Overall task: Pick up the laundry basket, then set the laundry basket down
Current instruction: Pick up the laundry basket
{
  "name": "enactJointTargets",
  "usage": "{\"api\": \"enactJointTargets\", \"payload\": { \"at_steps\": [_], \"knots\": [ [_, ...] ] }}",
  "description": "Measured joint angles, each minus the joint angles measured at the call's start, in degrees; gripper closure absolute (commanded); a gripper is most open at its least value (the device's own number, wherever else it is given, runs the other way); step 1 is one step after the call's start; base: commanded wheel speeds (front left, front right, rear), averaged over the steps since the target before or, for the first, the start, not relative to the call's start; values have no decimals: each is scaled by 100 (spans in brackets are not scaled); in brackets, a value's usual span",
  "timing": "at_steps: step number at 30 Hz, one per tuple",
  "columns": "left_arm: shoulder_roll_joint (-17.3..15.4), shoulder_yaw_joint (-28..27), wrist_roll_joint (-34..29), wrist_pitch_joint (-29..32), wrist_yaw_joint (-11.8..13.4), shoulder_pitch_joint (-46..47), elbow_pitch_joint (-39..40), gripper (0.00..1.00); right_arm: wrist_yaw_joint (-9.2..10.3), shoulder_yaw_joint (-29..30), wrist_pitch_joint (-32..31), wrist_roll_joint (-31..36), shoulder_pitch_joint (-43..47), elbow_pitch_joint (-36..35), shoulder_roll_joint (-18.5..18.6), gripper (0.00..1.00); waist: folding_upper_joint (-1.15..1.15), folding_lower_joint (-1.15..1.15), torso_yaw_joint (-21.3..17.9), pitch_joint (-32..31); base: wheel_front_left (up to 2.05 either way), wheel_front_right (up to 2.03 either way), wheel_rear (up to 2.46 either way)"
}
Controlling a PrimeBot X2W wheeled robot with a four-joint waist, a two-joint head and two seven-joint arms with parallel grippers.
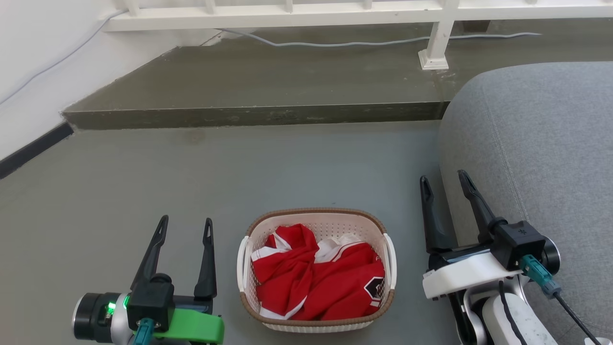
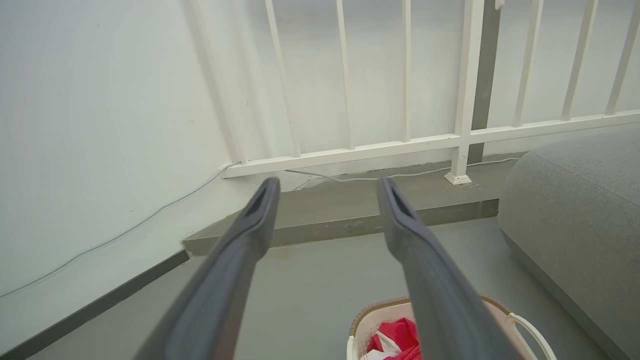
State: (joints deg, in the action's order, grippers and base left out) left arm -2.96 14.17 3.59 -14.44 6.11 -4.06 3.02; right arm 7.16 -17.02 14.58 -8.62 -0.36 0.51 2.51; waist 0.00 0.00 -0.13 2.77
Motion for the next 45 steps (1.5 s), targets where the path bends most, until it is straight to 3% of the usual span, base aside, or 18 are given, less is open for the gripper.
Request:
{"api": "enactJointTargets", "payload": {
  "at_steps": [19, 31, 45],
  "knots": [
    [5, -20, 223, 1, -30, 315, -172, 0, 1, 38, 0, -37, -298, 349, 1, 0, 0, 0, -24, 702, 0, 0, 0],
    [23, -79, 350, 1, -304, 1123, -1124, 0, 1, 328, 0, -148, -933, 1278, 12, 0, 0, 0, -8, 1598, 0, 0, 0],
    [68, -103, 541, 0, -411, 2323, -2270, 0, 0, 370, 0, -258, -1990, 2340, 37, 0, 0, 0, 40, 2722, 0, 0, 0]
  ]
}}
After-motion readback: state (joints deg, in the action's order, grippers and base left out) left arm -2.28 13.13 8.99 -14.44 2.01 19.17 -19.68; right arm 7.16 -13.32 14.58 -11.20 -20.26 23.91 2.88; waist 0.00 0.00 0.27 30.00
